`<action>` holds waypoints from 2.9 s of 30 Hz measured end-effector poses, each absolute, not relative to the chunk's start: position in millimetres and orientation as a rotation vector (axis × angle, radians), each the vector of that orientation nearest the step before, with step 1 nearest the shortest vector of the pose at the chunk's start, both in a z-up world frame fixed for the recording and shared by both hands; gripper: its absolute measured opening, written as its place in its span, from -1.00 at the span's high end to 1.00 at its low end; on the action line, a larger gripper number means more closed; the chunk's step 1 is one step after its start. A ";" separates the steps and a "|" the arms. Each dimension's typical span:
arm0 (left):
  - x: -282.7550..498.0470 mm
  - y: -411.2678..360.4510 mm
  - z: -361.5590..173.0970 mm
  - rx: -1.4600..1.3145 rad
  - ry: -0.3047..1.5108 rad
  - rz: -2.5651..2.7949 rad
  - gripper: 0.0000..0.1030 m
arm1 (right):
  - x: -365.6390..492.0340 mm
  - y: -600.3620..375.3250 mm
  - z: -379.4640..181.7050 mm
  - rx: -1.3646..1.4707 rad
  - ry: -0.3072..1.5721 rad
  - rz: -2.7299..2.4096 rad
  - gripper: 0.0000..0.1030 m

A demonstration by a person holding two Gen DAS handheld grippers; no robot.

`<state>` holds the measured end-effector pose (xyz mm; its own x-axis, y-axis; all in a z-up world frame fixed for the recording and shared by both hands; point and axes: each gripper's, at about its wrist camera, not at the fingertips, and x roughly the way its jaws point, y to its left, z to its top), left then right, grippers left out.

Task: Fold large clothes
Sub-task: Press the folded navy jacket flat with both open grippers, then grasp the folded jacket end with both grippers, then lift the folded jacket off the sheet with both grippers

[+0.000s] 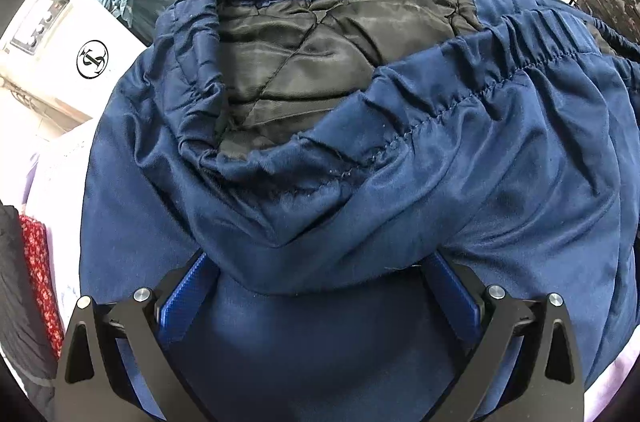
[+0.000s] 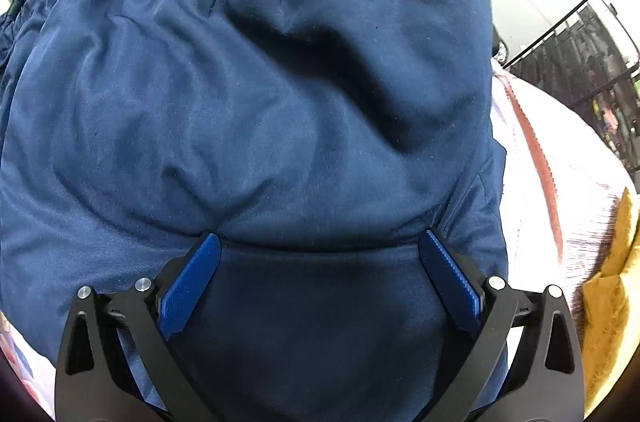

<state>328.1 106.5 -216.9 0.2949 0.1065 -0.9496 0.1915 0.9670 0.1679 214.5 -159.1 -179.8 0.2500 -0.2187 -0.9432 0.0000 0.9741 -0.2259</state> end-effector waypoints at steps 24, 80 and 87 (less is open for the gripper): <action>149.3 209.5 -163.7 -0.165 1.225 0.055 -0.88 | 108.7 -219.2 -94.8 0.322 1.095 -0.115 -0.89; 323.0 278.0 -248.2 -0.588 1.379 -0.306 -0.88 | 203.3 -275.3 -201.5 0.636 1.386 0.042 -0.91; 325.8 258.6 -238.9 -0.598 1.375 -0.318 -0.87 | 199.6 -283.9 -206.9 0.649 1.382 0.044 -0.91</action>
